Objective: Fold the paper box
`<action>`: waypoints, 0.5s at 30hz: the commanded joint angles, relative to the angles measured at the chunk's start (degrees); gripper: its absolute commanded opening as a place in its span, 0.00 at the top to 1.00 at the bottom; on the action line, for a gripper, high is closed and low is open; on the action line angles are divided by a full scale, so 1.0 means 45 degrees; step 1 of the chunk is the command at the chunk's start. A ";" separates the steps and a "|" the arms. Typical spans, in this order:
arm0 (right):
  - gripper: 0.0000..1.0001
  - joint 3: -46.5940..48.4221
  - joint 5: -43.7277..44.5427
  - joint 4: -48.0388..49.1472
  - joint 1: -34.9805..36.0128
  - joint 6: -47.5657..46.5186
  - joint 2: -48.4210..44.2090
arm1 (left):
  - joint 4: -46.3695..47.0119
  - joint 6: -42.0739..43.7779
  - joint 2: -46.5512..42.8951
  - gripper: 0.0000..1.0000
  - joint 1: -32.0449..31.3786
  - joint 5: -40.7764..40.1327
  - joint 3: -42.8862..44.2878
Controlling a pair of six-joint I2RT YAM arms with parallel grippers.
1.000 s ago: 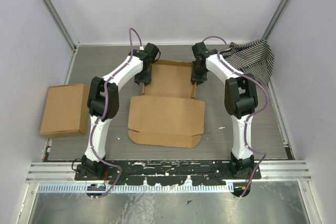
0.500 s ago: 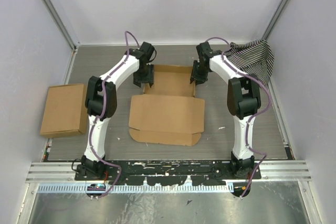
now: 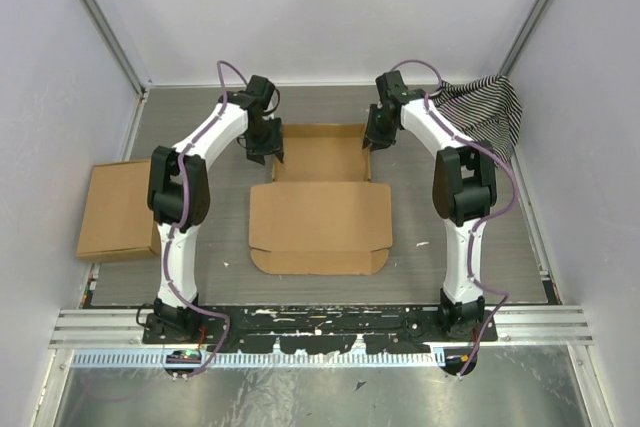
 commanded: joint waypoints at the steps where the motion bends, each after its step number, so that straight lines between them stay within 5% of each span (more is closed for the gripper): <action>1: 0.71 0.0897 0.1039 -0.0092 0.0052 -0.0193 0.0270 | -0.0454 0.0556 -0.0648 0.43 -0.0056 -0.0952 0.0201; 11: 0.77 0.0783 0.2470 0.0324 0.0174 -0.0314 0.0545 | -0.0105 0.0531 -0.2544 0.44 -0.0066 -0.1493 -0.1063; 15: 0.98 0.1083 0.3678 -0.0302 0.0382 0.0147 0.0839 | -0.0141 0.0577 -0.3142 0.44 -0.0068 -0.1014 -0.1272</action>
